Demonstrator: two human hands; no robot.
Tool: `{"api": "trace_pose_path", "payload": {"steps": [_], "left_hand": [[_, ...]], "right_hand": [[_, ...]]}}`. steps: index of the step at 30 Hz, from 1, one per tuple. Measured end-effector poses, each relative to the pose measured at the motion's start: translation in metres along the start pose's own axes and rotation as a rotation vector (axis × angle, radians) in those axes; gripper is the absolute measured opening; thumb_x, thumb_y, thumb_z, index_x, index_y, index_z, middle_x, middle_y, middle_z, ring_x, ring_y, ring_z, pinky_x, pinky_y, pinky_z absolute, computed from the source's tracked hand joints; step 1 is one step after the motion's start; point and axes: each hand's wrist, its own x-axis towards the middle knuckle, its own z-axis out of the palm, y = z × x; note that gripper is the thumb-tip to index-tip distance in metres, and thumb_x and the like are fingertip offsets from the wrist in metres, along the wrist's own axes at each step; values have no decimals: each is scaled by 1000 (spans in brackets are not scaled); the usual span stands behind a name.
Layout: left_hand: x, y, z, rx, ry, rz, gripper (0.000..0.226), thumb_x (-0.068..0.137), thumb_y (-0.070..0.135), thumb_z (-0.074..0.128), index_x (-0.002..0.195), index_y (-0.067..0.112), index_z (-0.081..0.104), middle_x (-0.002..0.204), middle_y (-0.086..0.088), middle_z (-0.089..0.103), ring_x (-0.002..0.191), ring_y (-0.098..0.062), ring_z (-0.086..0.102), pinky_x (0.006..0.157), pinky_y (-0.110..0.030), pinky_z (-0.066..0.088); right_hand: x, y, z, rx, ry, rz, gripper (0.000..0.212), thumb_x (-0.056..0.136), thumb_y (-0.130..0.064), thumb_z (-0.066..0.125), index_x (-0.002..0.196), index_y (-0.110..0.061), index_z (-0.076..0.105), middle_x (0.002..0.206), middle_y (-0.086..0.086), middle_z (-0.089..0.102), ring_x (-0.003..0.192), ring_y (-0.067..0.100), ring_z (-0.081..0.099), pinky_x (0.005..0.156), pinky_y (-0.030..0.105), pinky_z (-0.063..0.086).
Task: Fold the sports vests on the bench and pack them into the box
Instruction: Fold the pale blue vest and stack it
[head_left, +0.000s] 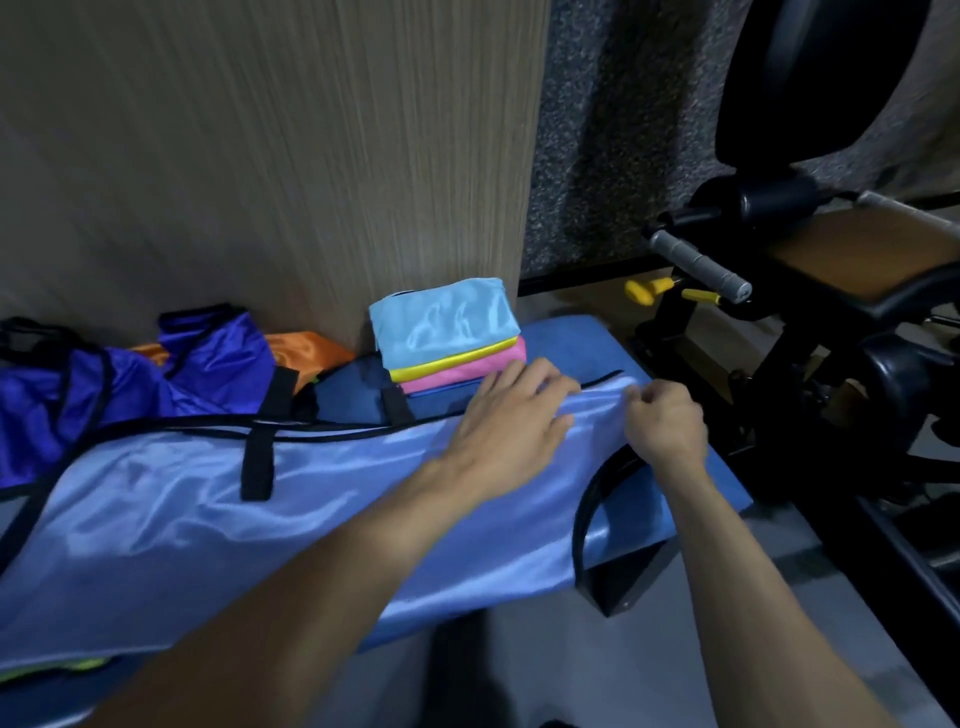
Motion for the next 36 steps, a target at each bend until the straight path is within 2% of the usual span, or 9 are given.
{"api": "trace_pose_path", "payload": {"steps": [4,8,12,17,26,29,31,34,36], "left_hand": [[-61,-12,-11,126,-57,-11,45,100,43,40,130,19,63,135,-1,58,122,-27,55,101,-41,46],[-88,-28,-1,90,-319,-78,68,104,58,19,160,22,28,169,0,19,156,-22,12,127,-34,1],[-75,-15,1,-39,-399,-26,62,107,55,25,163,30,14,170,9,-2,156,-10,-9,126,-31,-9],[-94,-29,5,30,-142,-44,49,106,42,35,146,21,53,156,3,45,142,-20,36,118,-43,34],[-96,-38,-3,-52,-223,-88,50,104,53,39,150,34,42,161,12,29,145,-13,19,123,-33,8],[-94,-46,-15,-197,-219,-90,38,100,43,55,136,30,57,146,10,46,138,-12,37,119,-32,26],[-101,-53,-33,-140,-93,-70,23,95,28,63,117,28,66,126,10,57,119,-15,52,102,-38,45],[-114,-67,-77,108,-1,-361,5,95,32,60,92,28,58,94,8,59,91,-23,60,73,-40,51],[-123,-74,-98,285,-180,-697,34,94,57,52,87,24,53,88,3,61,91,-30,64,74,-39,51]], "right_hand": [[5,1,-9,-107,80,43,35,104,-39,44,111,-11,65,119,25,64,110,48,59,90,49,48],[7,11,-24,-128,81,109,38,105,-37,43,122,-11,64,124,28,61,114,49,57,95,50,47],[7,25,-42,-122,134,141,38,105,-35,44,123,-9,64,124,31,60,114,51,57,94,51,47],[-3,25,-44,-124,103,26,29,103,-34,44,100,-10,60,110,28,62,102,50,58,86,50,47],[-10,17,-54,-51,163,-5,26,99,-28,41,92,-11,59,100,24,64,93,47,59,82,46,47],[-16,11,-48,-89,141,-53,22,98,-29,42,86,-14,54,92,18,61,88,44,58,79,45,48],[-18,8,-46,-122,129,-86,23,98,-28,42,83,-13,52,86,14,59,81,41,57,75,44,49],[-18,5,-43,-159,130,-127,24,100,-29,43,87,-11,54,82,14,58,76,38,55,70,42,47],[-19,3,-41,-180,137,-145,25,101,-30,43,88,-11,54,81,14,58,74,37,55,68,42,46]]}}
